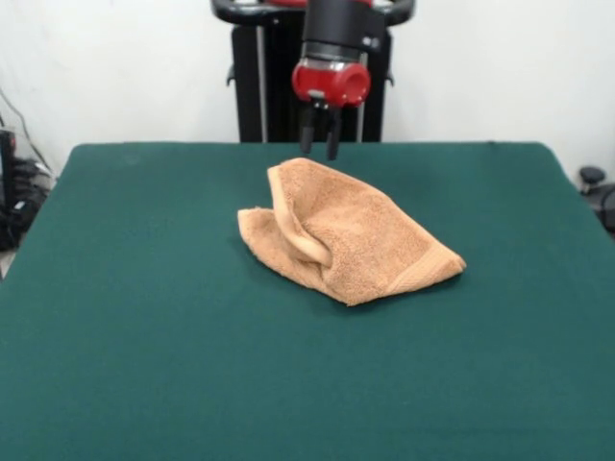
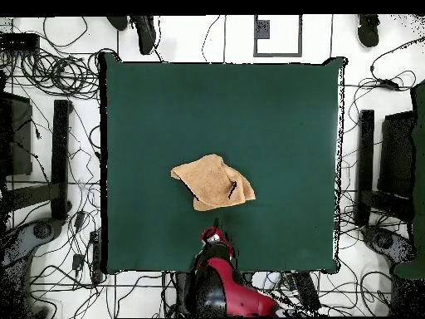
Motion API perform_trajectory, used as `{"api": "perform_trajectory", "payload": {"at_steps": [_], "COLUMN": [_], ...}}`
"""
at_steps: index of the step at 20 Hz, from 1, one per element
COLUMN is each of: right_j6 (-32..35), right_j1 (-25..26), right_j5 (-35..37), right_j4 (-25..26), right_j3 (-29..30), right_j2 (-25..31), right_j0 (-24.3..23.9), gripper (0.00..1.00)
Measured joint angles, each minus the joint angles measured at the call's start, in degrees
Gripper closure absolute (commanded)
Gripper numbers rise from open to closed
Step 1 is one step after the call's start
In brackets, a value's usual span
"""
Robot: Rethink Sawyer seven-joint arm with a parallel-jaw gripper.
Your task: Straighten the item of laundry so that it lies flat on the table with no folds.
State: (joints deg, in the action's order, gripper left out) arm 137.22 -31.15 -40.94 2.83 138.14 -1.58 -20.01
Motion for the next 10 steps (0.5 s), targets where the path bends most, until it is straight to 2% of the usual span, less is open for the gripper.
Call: {"api": "perform_trajectory", "payload": {"at_steps": [10], "right_j6": [0.0], "right_j1": [9.3], "right_j5": [0.0], "right_j4": [9.3], "right_j3": [-10.8], "right_j2": [1.5], "right_j0": [-8.7], "gripper": [0.0]}}
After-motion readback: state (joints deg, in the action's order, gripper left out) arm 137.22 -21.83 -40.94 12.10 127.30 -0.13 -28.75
